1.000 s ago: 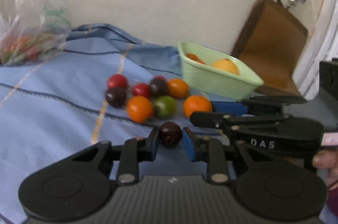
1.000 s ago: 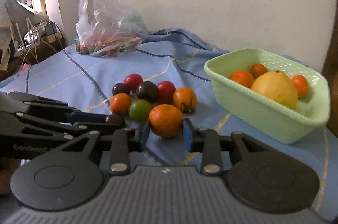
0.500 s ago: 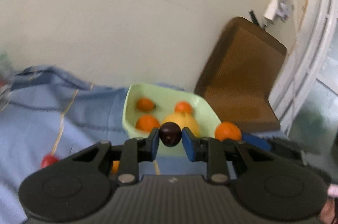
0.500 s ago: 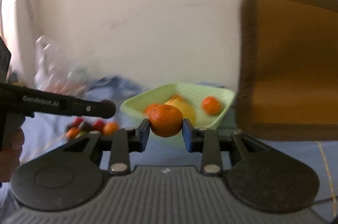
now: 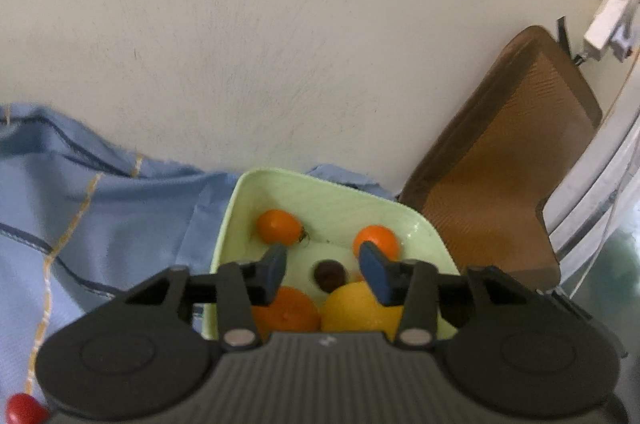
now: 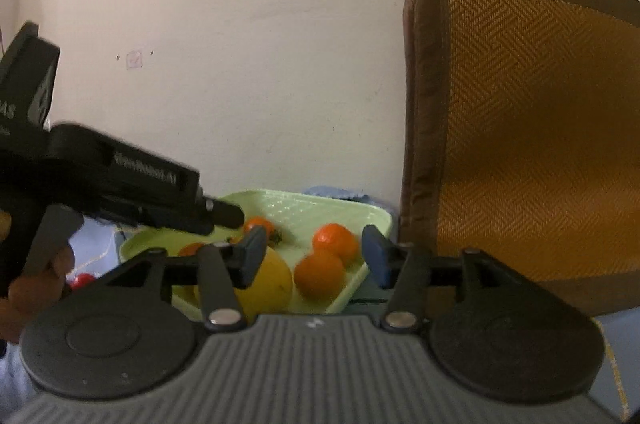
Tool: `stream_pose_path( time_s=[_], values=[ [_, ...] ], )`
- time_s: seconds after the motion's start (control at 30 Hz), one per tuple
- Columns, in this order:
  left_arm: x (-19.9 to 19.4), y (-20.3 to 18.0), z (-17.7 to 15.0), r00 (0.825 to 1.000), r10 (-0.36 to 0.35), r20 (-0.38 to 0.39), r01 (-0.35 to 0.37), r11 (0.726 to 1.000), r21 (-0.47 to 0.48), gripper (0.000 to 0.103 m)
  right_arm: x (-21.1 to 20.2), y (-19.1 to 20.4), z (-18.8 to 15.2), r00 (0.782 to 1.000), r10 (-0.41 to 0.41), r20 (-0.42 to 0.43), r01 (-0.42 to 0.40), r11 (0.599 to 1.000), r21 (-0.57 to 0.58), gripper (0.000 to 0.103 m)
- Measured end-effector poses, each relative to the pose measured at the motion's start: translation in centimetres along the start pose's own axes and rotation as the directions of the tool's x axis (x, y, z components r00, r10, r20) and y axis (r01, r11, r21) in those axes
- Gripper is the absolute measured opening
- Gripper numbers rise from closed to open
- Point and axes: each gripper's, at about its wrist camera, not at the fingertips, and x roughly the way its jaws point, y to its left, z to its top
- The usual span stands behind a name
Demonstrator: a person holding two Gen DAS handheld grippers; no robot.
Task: Organize fruits
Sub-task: 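Drop the purple tomato and orange into the basket, opening both tools, then grasp a small orange tomato with the left tool while the right grasps a green tomato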
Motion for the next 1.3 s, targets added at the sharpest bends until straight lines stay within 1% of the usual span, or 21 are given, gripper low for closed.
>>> stream_pose_path(
  time_s=[0.07, 0.13, 0.27, 0.3, 0.33, 0.4, 0.43, 0.47, 0.53, 0.57, 0.63, 0.8, 0.87, 1.0, 1.03, 1.07, 1.13, 1.17, 1.2, 1.27, 1.3],
  values=[
    [-1.5, 0.0, 0.0, 1.000, -0.003, 0.020, 0.003, 1.000, 0.002, 0.043, -0.6, 0.1, 0.1, 0.999, 0.009, 0.031, -0.009, 1.000, 0.002, 0.055],
    [-4.5, 0.5, -0.4, 0.997, -0.021, 0.069, 0.022, 1.000, -0.006, 0.043, -1.4, 0.1, 0.1, 0.998, 0.036, 0.058, -0.036, 0.999, 0.009, 0.055],
    [-10.7, 2.7, -2.2, 0.987, 0.033, 0.154, -0.029, 0.999, -0.028, 0.043, -2.8, 1.0, 0.3, 0.988, 0.135, 0.080, -0.135, 0.991, -0.008, 0.053],
    [-12.2, 3.5, -3.1, 0.985, 0.054, 0.165, -0.047, 0.998, -0.046, 0.043, -2.9, 1.4, 0.3, 0.984, 0.164, 0.073, -0.164, 0.986, -0.013, 0.051],
    [-13.3, 4.2, -3.9, 0.983, 0.076, 0.169, -0.066, 0.996, -0.063, 0.043, -2.8, 1.8, 0.3, 0.979, 0.197, 0.059, -0.196, 0.980, -0.017, 0.047],
    [-15.2, 5.5, -5.8, 0.980, 0.116, 0.162, -0.103, 0.991, -0.092, 0.041, -2.8, 2.9, 0.3, 0.964, 0.265, 0.007, -0.265, 0.964, -0.020, 0.043],
    [-15.7, 5.9, -6.7, 0.979, 0.133, 0.152, -0.119, 0.988, -0.101, 0.041, -2.6, 3.5, 0.3, 0.956, 0.293, -0.021, -0.294, 0.956, -0.023, 0.038],
    [-16.1, 6.2, -7.5, 0.980, 0.146, 0.139, -0.131, 0.985, -0.110, 0.041, -2.6, 4.2, 0.2, 0.948, 0.314, -0.051, -0.316, 0.948, -0.031, 0.036],
    [-16.5, 6.6, -9.3, 0.981, 0.159, 0.112, -0.146, 0.983, -0.112, 0.041, -2.1, 5.7, -0.1, 0.937, 0.330, -0.113, -0.337, 0.940, -0.054, 0.035],
    [-16.7, 6.6, -9.7, 0.981, 0.164, 0.106, -0.153, 0.982, -0.109, 0.041, -1.8, 6.4, -0.2, 0.932, 0.334, -0.138, -0.346, 0.936, -0.066, 0.032],
    [-16.6, 6.6, -10.6, 0.980, 0.170, 0.101, -0.160, 0.982, -0.097, 0.041, -1.2, 7.7, -0.4, 0.922, 0.342, -0.179, -0.361, 0.929, -0.085, 0.031],
    [-16.0, 6.8, -11.3, 0.986, 0.143, 0.086, -0.133, 0.985, -0.110, 0.041, -0.5, 10.3, -0.7, 0.885, 0.405, -0.230, -0.429, 0.901, -0.063, 0.032],
    [-16.0, 7.4, -11.2, 0.989, 0.121, 0.085, -0.109, 0.984, -0.139, 0.041, -0.6, 11.2, -0.8, 0.875, 0.419, -0.241, -0.448, 0.891, -0.078, 0.033],
    [-15.6, 8.5, -10.7, 0.997, 0.041, 0.072, -0.025, 0.977, -0.213, 0.041, -0.3, 12.7, -1.6, 0.849, 0.431, -0.304, -0.483, 0.867, -0.120, 0.034],
    [-15.4, 8.6, -10.5, 0.997, 0.029, 0.072, -0.012, 0.974, -0.225, 0.041, 0.0, 13.0, -1.6, 0.845, 0.429, -0.321, -0.487, 0.864, -0.129, 0.036],
    [-15.0, 8.6, -10.3, 0.998, 0.016, 0.068, 0.000, 0.973, -0.231, 0.041, 0.2, 13.3, -1.6, 0.845, 0.425, -0.326, -0.487, 0.863, -0.136, 0.042],
    [-14.2, 8.5, -10.0, 0.998, 0.004, 0.056, 0.010, 0.972, -0.237, 0.041, 0.7, 13.9, -1.8, 0.844, 0.403, -0.354, -0.479, 0.864, -0.157, 0.044],
    [-13.8, 8.5, -9.9, 0.999, 0.009, 0.052, 0.003, 0.971, -0.239, 0.042, 1.0, 14.1, -2.0, 0.837, 0.397, -0.377, -0.481, 0.862, -0.161, 0.044],
    [-13.7, 8.3, -9.8, 0.998, 0.022, 0.057, -0.008, 0.972, -0.233, 0.042, 1.0, 14.2, -2.0, 0.835, 0.397, -0.380, -0.483, 0.860, -0.162, 0.043],
    [-13.3, 8.1, -9.7, 0.998, 0.034, 0.059, -0.019, 0.973, -0.231, 0.042, 0.6, 13.9, -2.0, 0.830, 0.411, -0.376, -0.495, 0.854, -0.160, 0.033],
    [-13.3, 8.1, -9.7, 0.997, 0.037, 0.060, -0.022, 0.972, -0.235, 0.042, 0.4, 13.8, -2.1, 0.833, 0.410, -0.373, -0.492, 0.856, -0.159, 0.033]
  ],
)
